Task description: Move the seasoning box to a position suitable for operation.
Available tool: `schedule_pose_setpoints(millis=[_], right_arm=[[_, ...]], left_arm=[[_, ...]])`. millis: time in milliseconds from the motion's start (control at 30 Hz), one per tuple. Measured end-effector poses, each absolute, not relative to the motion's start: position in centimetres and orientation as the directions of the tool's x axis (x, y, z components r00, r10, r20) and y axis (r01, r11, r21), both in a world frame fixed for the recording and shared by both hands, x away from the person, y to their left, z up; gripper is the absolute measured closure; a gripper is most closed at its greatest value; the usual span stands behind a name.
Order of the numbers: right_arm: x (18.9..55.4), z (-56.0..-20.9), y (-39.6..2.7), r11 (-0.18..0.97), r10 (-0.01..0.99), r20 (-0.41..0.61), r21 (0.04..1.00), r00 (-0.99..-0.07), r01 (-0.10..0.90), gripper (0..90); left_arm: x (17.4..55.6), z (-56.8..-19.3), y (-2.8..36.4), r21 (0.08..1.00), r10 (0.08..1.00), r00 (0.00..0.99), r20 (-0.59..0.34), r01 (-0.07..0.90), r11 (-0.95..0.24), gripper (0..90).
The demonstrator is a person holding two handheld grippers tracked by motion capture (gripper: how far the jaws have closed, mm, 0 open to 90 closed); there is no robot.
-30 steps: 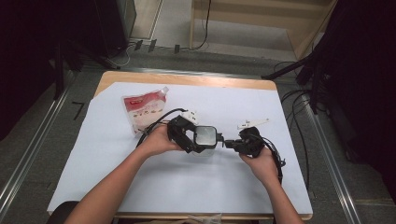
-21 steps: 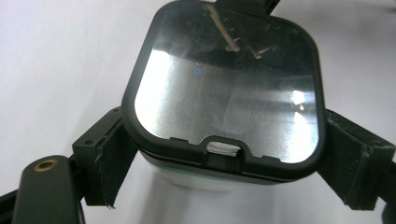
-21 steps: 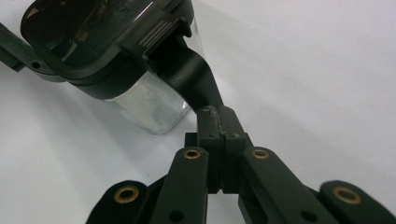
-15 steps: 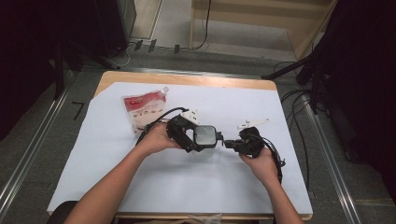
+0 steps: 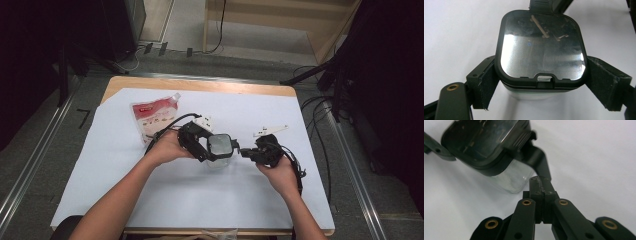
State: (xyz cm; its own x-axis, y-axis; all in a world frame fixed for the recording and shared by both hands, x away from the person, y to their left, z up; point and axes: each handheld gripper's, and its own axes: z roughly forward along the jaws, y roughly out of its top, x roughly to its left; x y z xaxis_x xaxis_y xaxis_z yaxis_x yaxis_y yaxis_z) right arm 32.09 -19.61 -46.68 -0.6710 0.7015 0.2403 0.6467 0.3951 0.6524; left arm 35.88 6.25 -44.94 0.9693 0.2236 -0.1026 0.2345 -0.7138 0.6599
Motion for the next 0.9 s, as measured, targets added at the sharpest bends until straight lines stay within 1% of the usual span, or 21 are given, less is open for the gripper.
schedule_pose_setpoints(millis=[33,133,267,367,400,500,733,900], right_arm=[[32.2,-46.2,-19.9,0.391,0.698,0.251,0.651,-0.671,0.651,90.0],[32.9,-45.7,-20.1,0.404,0.706,0.231,0.644,-0.669,0.649,90.0],[34.0,-46.8,-19.5,0.412,0.695,0.255,0.625,-0.672,0.663,90.0],[34.2,-47.2,-19.1,0.441,0.701,0.217,0.617,-0.68,0.651,90.0],[34.3,-47.3,-19.2,0.434,0.701,0.225,0.618,-0.677,0.655,90.0],[34.4,-47.3,-19.3,0.423,0.701,0.237,0.621,-0.672,0.66,90.0],[34.3,-47.3,-19.1,0.425,0.701,0.227,0.629,-0.677,0.651,90.0],[34.1,-47.1,-19.0,0.438,0.697,0.211,0.63,-0.685,0.641,90.0]], left_arm=[[35.8,-44.9,6.2,0.658,0.225,0.97,-0.095,0.231,-0.717,18.0],[35.9,-44.9,6.1,0.654,0.225,0.969,-0.1,0.234,-0.72,18.0],[36.0,-44.8,6.1,0.655,0.227,0.968,-0.11,0.243,-0.716,18.0],[36.2,-44.7,6.1,0.646,0.238,0.964,-0.117,0.256,-0.719,18.1],[36.1,-44.5,6.1,0.652,0.241,0.965,-0.105,0.25,-0.716,18.2],[36.3,-44.3,6.1,0.658,0.242,0.964,-0.109,0.252,-0.709,18.5],[36.3,-43.7,6.2,0.672,0.235,0.966,-0.105,0.243,-0.699,18.7],[36.1,-43.5,6.1,0.664,0.241,0.966,-0.098,0.244,-0.706,18.6]])
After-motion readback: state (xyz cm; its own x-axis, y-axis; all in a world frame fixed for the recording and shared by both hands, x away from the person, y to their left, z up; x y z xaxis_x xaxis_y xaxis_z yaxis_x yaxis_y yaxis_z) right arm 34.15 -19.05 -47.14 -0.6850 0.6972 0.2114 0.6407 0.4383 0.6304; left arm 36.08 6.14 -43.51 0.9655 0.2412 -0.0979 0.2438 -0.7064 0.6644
